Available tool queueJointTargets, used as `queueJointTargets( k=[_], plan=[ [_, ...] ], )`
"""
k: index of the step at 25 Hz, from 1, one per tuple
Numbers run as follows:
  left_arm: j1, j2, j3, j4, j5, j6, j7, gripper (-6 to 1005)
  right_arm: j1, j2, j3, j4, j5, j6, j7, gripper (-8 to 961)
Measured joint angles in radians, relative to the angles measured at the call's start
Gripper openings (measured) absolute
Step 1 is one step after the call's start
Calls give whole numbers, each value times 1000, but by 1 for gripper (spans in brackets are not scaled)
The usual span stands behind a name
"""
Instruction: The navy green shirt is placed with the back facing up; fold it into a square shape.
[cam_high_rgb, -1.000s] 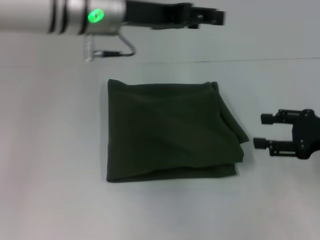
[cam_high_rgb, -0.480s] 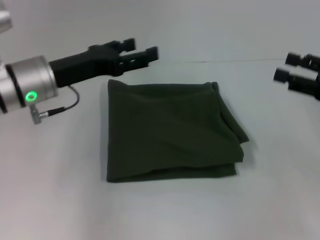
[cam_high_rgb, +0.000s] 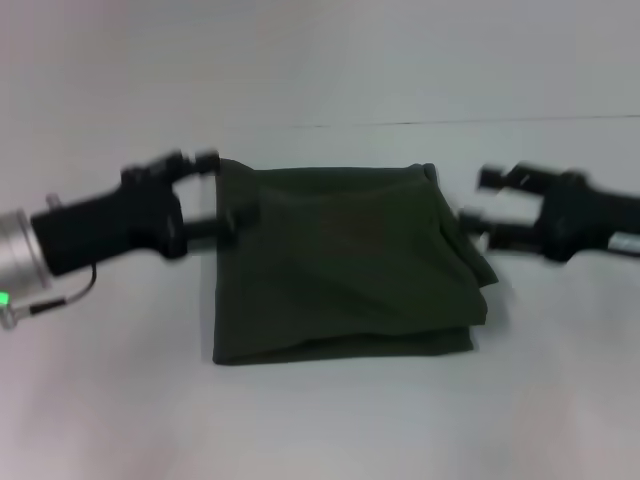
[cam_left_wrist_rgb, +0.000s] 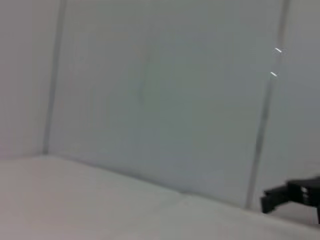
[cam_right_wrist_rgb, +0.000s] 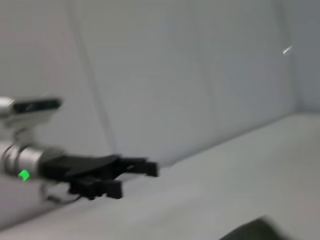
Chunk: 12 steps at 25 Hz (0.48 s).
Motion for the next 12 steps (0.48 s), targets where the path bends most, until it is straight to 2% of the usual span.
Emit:
queueJointTargets(
  k=[4,10,12],
  plan=[
    [9,10,-10,-17,95,36,21,922,-6,30,-92,-4,-43,47,-38,833],
    [10,8,-16,-46,154,11,57,921,-4,66,-90,14,-67,120,-161,938],
    [8,10,-19,-65,157,9,76,921,-1,77,-97,21,-72,149,-192,934]
  ],
)
